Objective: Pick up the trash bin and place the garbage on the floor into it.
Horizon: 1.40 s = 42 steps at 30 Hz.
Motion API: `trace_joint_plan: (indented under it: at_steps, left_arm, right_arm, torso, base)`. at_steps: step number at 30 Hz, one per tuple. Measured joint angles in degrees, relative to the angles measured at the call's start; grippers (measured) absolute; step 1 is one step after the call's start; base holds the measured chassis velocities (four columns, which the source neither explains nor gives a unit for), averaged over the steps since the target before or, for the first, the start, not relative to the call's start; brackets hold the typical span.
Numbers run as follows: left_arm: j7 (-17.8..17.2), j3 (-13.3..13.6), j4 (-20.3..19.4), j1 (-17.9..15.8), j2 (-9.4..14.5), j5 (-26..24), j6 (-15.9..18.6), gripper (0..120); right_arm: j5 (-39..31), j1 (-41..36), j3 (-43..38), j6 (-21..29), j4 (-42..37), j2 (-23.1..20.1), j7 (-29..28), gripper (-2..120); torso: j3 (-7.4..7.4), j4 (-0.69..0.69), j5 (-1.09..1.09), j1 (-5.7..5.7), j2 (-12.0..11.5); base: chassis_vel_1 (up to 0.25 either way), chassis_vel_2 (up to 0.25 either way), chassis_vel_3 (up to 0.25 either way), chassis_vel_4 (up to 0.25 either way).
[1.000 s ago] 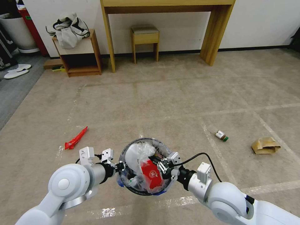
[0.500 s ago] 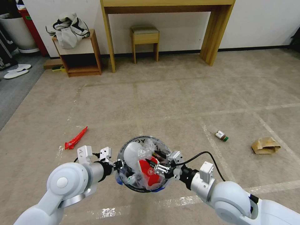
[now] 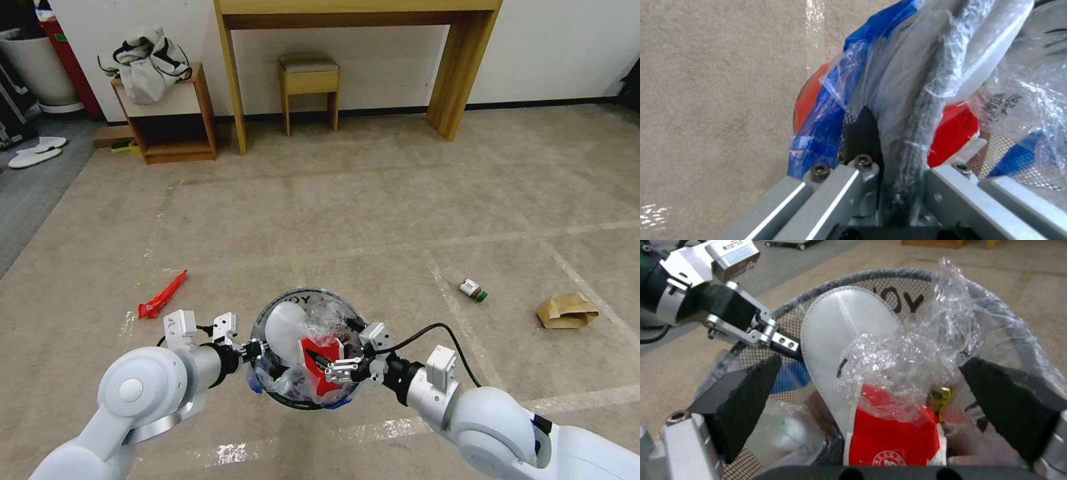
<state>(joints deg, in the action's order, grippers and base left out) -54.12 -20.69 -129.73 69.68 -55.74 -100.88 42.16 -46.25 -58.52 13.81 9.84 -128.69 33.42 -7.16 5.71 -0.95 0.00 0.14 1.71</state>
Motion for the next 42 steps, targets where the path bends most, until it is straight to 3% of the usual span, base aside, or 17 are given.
trace_joint_plan:
  at_steps: [20, 42]
  left_arm:
    - [0.49, -1.67, 1.44, 0.32, -0.93, 0.8, -0.07, 0]
    - [0.67, -2.75, 1.15, 2.02, -1.11, 1.25, -0.05, 0]
  right_arm:
    - [-1.67, 0.41, -3.02, 0.19, -3.26, -3.71, -0.43, 100]
    - [-3.52, 0.13, -7.45, 0.55, -4.81, -4.65, -1.92, 100]
  torso:
    - [0.0, 0.0, 0.0, 0.0, 0.0]
    - [0.0, 0.01, 0.0, -0.01, 0.0]
  base:
    - [0.0, 0.0, 0.0, 0.0]
    - [0.0, 0.0, 0.0, 0.0]
